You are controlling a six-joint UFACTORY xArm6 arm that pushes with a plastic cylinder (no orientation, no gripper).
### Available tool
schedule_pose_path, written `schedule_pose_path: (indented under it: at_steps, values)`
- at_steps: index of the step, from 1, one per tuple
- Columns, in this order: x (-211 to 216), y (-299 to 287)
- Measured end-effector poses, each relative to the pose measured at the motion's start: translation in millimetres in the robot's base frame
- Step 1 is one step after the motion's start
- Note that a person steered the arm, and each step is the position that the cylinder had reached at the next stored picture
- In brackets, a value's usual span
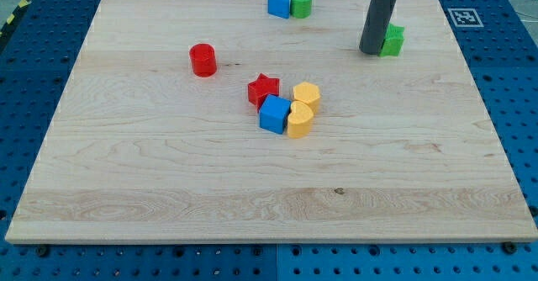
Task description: Put the green star to the right side of the green circle
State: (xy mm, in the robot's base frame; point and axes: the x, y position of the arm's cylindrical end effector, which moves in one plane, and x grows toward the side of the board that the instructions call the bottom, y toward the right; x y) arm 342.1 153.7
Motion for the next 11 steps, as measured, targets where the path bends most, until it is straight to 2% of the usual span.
schedule_pose_path:
  at_steps: [1, 2, 3, 5, 8, 9, 10, 11]
  values:
    - [49, 4]
    - [38, 41]
    - [-3, 48]
    - [-66, 18]
    - [-93, 14]
    - [-94, 8]
    - [-75, 7]
    - [-6, 7]
